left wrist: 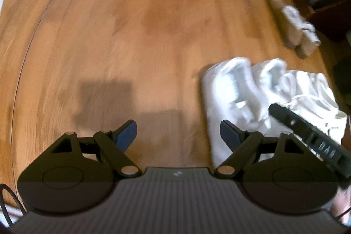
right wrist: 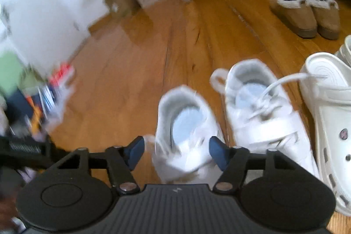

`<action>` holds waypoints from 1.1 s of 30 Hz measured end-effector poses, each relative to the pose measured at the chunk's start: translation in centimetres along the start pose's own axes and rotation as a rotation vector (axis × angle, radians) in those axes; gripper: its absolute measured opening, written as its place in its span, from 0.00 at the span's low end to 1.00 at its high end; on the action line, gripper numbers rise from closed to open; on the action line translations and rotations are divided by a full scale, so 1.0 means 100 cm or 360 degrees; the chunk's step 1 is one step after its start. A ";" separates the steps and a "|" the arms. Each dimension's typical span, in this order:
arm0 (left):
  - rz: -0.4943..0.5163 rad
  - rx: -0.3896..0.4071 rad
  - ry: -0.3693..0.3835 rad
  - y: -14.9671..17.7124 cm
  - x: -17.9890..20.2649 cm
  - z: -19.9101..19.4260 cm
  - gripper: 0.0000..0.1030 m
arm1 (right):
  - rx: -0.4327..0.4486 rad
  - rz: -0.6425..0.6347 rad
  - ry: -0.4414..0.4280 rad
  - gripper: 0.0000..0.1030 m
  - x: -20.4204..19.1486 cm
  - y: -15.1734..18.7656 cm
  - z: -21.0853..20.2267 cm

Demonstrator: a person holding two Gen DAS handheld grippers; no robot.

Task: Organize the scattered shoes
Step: 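Reach the left gripper to a brown fleece-lined slipper and close on it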

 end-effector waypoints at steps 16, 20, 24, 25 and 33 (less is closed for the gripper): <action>0.0220 0.0208 0.0027 -0.191 0.174 0.009 0.83 | 0.0252 -0.0046 0.0704 0.83 0.087 -0.161 -0.049; 0.0228 0.0179 0.0119 -0.232 0.210 0.041 0.83 | 0.0199 -0.0051 0.0798 0.84 0.111 -0.169 -0.037; 0.0220 0.0049 0.0189 -0.265 0.245 0.097 0.83 | 0.0134 -0.0033 0.0836 0.85 0.137 -0.173 -0.026; 0.0230 0.0039 0.0177 -0.268 0.251 0.107 0.83 | 0.0112 -0.0008 0.0832 0.85 0.147 -0.176 -0.023; 0.0213 0.0149 -0.0059 -0.289 0.299 0.178 0.83 | 0.0070 0.0075 0.0857 0.87 0.175 -0.178 -0.019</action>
Point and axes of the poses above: each gripper's, at about its wrist camera, not at the fingertips, and z roughly the way its jaws point, x to its right, y to its underside, the point moved 2 cm from there along z, roughly the way its jaws point, and after that the axes turned 15 degrees about -x, right-handed, at the moved point
